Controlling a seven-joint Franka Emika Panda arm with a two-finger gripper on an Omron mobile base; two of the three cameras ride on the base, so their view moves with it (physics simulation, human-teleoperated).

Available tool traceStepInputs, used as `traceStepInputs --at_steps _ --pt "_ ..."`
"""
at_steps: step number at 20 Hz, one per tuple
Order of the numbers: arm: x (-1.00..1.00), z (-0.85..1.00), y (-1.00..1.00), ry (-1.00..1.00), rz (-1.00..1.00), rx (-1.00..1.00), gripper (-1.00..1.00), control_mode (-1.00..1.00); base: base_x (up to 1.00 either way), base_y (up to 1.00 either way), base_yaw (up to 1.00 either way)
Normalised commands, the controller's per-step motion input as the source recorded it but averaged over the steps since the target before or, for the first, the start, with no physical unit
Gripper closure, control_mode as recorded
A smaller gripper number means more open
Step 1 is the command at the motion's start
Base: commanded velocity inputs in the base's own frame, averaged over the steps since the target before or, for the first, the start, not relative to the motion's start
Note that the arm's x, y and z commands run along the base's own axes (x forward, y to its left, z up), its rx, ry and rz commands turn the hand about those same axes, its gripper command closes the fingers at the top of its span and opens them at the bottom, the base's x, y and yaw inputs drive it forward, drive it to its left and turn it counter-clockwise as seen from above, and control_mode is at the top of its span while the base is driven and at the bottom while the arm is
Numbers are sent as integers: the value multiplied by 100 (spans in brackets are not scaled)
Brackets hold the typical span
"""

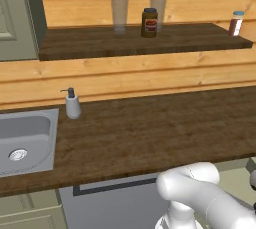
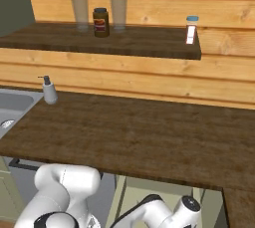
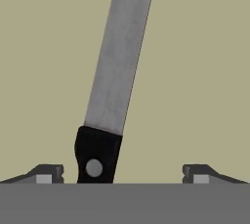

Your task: Pick up the knife from the drawer and place it on the cutting board. Then place the meat from the plate to the cutting board.

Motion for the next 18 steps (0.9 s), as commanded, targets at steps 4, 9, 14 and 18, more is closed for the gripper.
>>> traceStepInputs --at_steps 4,9,14,18 --pt "-4 -27 0 0 -6 0 -100 -100 0 0 0" --pt "-34 -43 0 0 -10 0 -100 -100 0 0 0" --pt "-13 -72 7 9 -10 -2 -100 -100 0 0 0" --pt "-22 -72 4 7 -7 -1 100 -100 0 0 0"
